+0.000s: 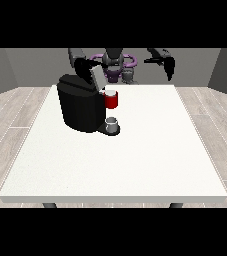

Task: Insert the coffee pod into the coffee machine and close the lid

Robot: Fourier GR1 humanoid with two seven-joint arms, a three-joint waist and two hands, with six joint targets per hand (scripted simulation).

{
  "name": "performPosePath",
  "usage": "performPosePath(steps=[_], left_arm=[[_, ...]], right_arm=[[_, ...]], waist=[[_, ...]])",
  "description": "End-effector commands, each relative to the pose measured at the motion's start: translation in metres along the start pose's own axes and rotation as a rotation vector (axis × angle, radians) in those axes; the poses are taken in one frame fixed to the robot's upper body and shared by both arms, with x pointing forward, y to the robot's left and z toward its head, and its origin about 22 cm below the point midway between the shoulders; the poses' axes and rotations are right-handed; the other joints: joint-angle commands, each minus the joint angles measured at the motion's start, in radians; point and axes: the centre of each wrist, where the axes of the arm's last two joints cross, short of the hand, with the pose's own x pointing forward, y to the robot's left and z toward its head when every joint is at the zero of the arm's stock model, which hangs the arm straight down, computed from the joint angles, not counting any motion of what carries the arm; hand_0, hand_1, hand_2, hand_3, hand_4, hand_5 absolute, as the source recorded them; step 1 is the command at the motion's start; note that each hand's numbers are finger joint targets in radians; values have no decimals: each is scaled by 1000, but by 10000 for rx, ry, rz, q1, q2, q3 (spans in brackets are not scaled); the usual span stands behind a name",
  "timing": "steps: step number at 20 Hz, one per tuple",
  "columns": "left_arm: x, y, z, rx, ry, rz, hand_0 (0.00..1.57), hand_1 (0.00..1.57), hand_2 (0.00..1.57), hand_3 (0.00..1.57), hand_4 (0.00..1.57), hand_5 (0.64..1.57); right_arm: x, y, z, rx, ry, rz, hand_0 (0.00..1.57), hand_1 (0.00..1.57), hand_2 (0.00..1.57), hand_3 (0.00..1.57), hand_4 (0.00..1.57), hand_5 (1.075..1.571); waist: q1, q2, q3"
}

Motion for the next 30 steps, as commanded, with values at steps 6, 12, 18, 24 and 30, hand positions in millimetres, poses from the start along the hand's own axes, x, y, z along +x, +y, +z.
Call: performPosePath(steps=[6,12,18,24,30], left_arm=[[15,19,-18,541,-354,-22,0,0,0,0,158,1571],[1,17,-6,111,24,84,0,0,0,0,139,1571],[-2,13,-2,86,-214,-123,0,0,0,0,0,1571],[6,-14,-10,-187,-1168,-96,0,0,0,0,165,1571],[-26,-12,13,30,-164,529,0,0,0,0,192,1571]], right_arm=[[16,18,-19,648,-117,219,0,0,0,0,114,1571],[28,43,-28,848,-94,1046,0,0,0,0,215,1571],[27,55,-30,1187,-219,1292,0,0,0,0,110,1571],[51,56,-44,1422,-1233,1042,0,0,0,0,30,1571],[-1,98,9,2195,-997,-713,0,0,0,0,275,1571]], waist=[[-183,396,35],[263,127,35],[-4,-26,35],[149,273,35],[-451,-947,37]])
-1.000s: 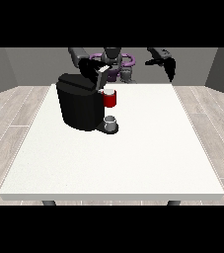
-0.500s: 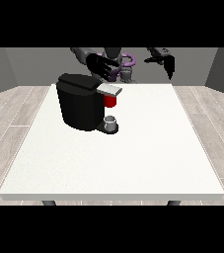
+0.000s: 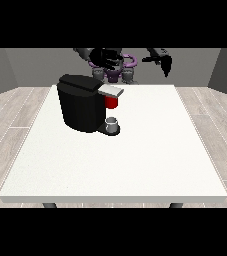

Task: Insert the coffee pod into the coffee machine and close the lid

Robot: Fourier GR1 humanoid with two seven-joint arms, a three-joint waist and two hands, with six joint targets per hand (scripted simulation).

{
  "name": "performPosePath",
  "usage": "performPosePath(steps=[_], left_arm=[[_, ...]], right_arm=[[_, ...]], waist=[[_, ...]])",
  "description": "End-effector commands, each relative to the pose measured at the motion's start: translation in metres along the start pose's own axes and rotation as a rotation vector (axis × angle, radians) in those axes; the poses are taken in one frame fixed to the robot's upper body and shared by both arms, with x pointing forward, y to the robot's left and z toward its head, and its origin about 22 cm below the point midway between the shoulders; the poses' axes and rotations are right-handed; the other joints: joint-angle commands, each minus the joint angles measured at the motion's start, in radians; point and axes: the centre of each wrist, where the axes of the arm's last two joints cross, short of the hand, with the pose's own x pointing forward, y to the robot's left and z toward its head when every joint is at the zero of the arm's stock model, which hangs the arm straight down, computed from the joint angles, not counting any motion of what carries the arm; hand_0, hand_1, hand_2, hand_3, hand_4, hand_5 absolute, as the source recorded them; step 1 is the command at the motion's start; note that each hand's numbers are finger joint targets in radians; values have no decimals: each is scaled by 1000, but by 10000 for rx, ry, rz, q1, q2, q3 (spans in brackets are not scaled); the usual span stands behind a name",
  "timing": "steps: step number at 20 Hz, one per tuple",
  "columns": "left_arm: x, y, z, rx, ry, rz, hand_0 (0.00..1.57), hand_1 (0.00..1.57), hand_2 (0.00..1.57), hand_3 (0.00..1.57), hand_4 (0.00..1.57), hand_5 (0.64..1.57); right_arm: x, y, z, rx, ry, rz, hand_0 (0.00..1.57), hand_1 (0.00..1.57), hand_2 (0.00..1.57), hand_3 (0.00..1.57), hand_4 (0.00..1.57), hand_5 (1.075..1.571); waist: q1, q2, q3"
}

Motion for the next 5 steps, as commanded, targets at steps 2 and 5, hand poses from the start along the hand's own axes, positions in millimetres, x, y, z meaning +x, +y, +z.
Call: performPosePath(steps=[2,5], left_arm=[[-1,9,3,218,430,35,0,0,0,0,192,1571],[-30,12,28,847,894,78,0,0,0,0,192,1571]], right_arm=[[-26,16,33,-141,-48,-1546,0,0,0,0,286,1571],[-55,39,79,-579,811,-2113,0,0,0,0,157,1571]], waist=[[-362,-569,4],[-898,-1039,2]])
